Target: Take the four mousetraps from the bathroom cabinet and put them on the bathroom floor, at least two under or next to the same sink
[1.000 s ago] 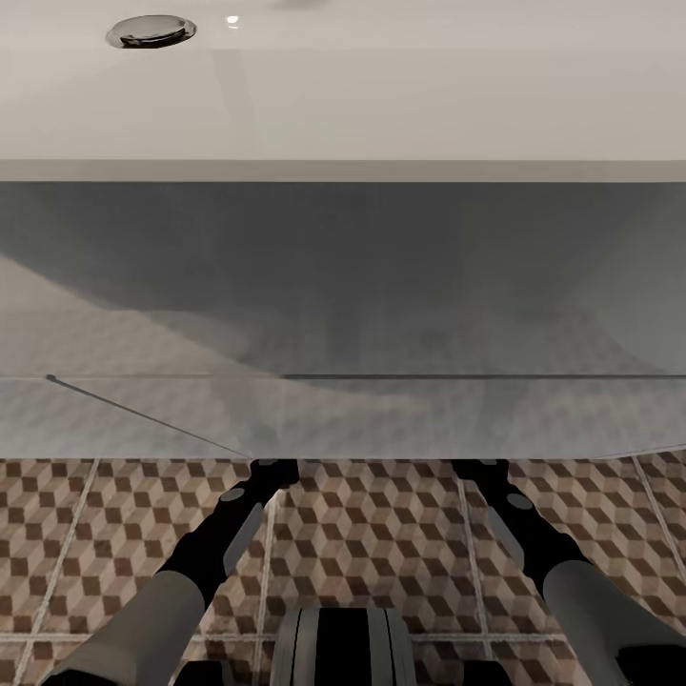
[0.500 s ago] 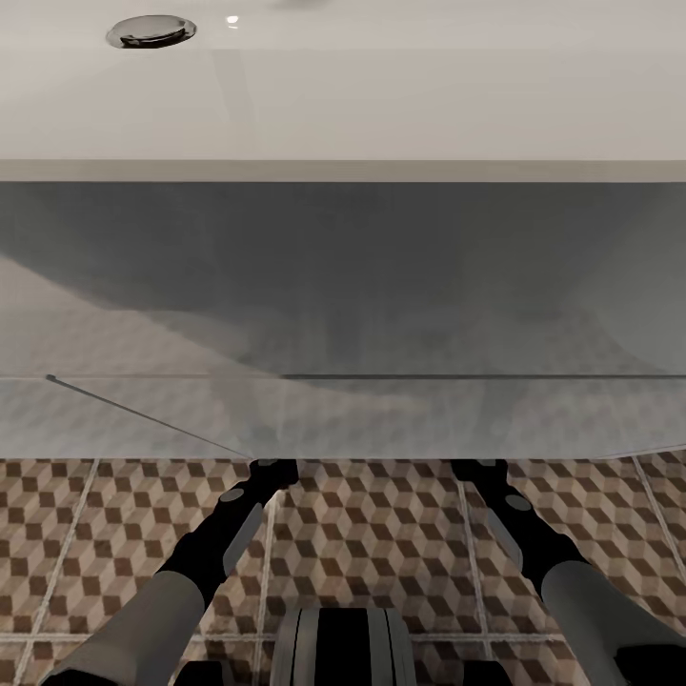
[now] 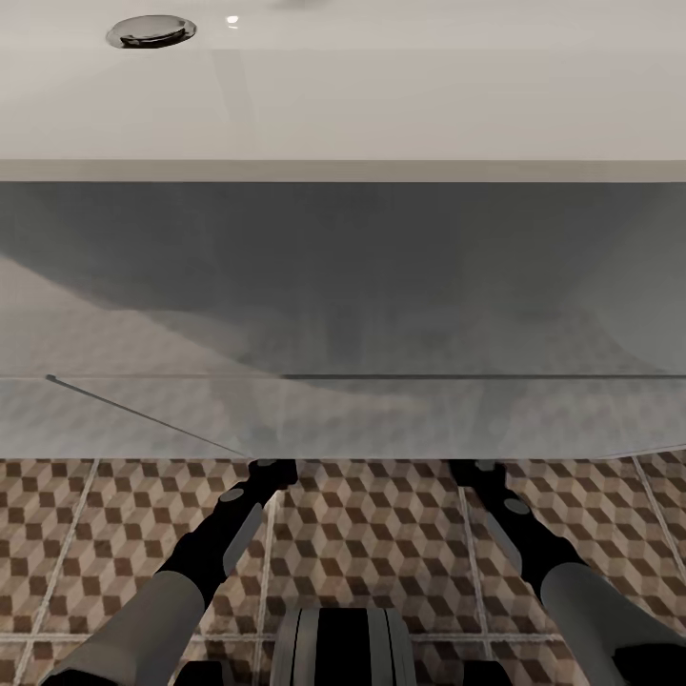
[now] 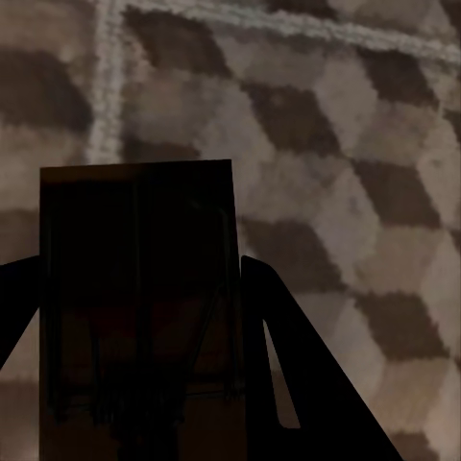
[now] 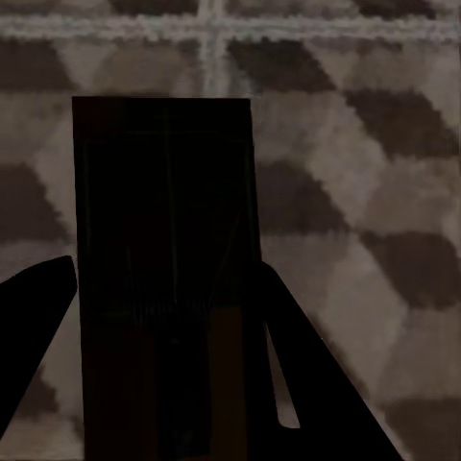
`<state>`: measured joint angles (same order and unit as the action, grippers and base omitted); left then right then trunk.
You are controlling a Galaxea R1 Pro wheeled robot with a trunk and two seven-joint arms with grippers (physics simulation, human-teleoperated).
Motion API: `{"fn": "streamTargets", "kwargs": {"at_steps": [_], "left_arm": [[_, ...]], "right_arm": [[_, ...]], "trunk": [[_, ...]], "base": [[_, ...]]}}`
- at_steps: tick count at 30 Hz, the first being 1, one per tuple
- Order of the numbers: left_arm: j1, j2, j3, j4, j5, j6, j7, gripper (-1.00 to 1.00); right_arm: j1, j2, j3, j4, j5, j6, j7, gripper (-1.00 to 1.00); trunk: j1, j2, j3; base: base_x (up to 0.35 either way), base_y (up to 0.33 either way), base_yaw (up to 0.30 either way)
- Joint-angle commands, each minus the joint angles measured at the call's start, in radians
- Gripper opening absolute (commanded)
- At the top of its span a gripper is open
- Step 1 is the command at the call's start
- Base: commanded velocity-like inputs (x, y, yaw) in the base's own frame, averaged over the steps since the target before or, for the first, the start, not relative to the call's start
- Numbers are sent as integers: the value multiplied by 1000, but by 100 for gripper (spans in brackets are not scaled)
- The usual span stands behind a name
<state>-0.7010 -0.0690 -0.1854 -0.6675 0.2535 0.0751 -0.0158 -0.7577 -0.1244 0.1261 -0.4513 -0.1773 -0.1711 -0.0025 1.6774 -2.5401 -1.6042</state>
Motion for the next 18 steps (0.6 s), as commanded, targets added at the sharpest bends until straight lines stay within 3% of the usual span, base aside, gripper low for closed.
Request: {"fn": "streamTargets", "kwargs": {"at_steps": [1,18], "left_arm": [[0,0,0,0,-3,1,2,-100],[-3,0,10,-1,1,43,20,-100]], "right_arm": [[0,0,6,3,0,0,0,-100],[0,3,16,8,-1,-1,-1,-100]], "trunk": [[0,0,0],[0,0,0]], "base": [[0,0,0],[0,0,0]]}}
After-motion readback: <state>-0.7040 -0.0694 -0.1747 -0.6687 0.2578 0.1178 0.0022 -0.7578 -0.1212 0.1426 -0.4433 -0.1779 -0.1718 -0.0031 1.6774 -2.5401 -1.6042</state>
